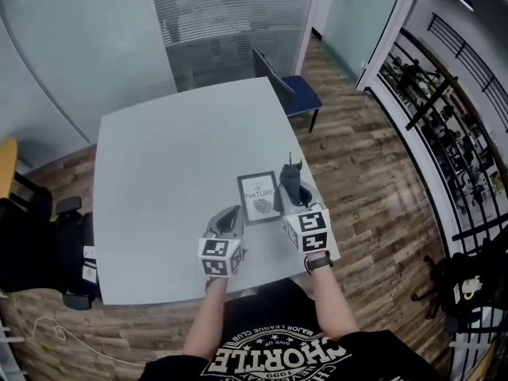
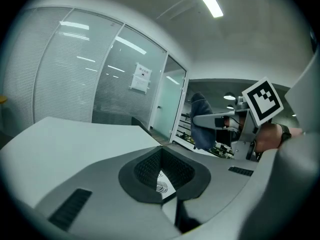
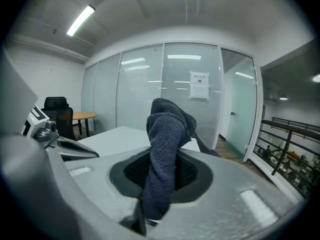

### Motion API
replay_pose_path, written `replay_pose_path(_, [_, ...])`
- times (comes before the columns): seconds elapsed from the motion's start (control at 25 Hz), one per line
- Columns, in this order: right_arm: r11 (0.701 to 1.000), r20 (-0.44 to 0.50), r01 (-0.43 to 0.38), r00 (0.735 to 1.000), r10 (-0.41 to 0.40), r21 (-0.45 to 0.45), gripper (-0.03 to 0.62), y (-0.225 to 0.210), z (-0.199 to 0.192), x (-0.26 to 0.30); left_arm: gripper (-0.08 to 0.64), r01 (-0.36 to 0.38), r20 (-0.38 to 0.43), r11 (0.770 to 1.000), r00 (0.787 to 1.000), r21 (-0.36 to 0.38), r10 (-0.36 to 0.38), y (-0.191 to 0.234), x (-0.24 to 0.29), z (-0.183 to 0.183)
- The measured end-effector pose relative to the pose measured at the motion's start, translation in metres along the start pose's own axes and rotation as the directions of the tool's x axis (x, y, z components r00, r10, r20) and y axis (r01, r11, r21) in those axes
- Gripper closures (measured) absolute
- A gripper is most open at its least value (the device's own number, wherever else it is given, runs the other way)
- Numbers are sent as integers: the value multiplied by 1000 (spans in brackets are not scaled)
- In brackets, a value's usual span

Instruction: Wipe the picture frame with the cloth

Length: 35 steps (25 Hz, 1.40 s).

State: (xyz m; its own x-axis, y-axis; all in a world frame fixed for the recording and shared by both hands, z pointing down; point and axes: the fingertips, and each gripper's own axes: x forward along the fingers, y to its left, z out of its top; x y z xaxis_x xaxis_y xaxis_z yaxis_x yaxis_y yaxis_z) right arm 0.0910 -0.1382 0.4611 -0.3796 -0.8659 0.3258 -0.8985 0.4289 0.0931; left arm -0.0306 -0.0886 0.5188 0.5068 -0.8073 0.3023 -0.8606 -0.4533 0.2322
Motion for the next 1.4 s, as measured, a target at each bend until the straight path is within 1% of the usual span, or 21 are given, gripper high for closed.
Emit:
replay_pose_path(0.16, [997,-97,-59,994,53,-59,514,-8,-17,46,554,-20,-86,998,996,-66,14,17,27,-27])
replay_pose_path(0.32, [982,-170,-143,978,121,-125,512,-3,-29,88,554,-24,-177,992,984,-123,2,32,58,-59])
replay_pose_path(0.44, [957,-215,-220,960,178,-189,512,-5,-37,114,554,-34,-244,991,970,-130,1,34,80,-80])
replay_pose_path(0.52, [933,-259,-265,945,200,-244,512,-8,-44,132,554,-42,-288,991,958,-125,4,35,91,-94])
replay_pose_path(0.6, [903,-312,-315,924,222,-291,512,-8,-56,149,554,-53,-334,991,943,-122,10,36,98,-111])
replay_pose_path(0.64, [881,-341,-354,908,244,-314,512,-4,-63,157,554,-58,-355,991,935,-121,11,37,100,-119])
replay_pose_path(0.68, [848,-375,-408,885,276,-337,512,1,-72,164,554,-59,-375,991,927,-121,9,37,103,-126])
replay_pose_path(0.72, [805,-416,-470,854,312,-362,512,9,-82,170,554,-58,-393,991,919,-122,5,36,105,-134])
replay_pose_path(0.8, [696,-509,-586,783,357,-414,514,24,-106,179,554,-53,-423,990,906,-127,-6,35,107,-148])
replay_pose_path(0.84, [641,-551,-627,754,357,-443,514,31,-117,184,554,-51,-436,990,900,-132,-11,34,107,-154])
replay_pose_path(0.92, [543,-618,-683,710,336,-489,514,41,-138,194,554,-44,-461,988,887,-148,-29,31,107,-164])
replay_pose_path(0.96, [502,-645,-703,692,324,-503,514,46,-146,199,554,-42,-473,987,880,-154,-37,30,106,-168])
replay_pose_path(1.0, [466,-664,-718,680,310,-518,514,51,-153,204,554,-41,-484,987,874,-156,-40,31,106,-173])
replay_pose_path(1.08, [404,-684,-728,674,279,-553,514,61,-160,215,554,-41,-506,986,861,-163,-47,32,105,-182])
replay_pose_path(1.2, [329,-705,-741,666,245,-586,514,75,-169,228,554,-46,-538,982,841,-183,-60,29,104,-192])
replay_pose_path(1.24, [310,-712,-747,660,240,-588,514,79,-174,231,554,-51,-544,981,837,-189,-62,28,103,-195])
replay_pose_path(1.4, [254,-746,-771,633,208,-583,514,88,-193,242,554,-68,-537,979,842,-193,-47,33,107,-200])
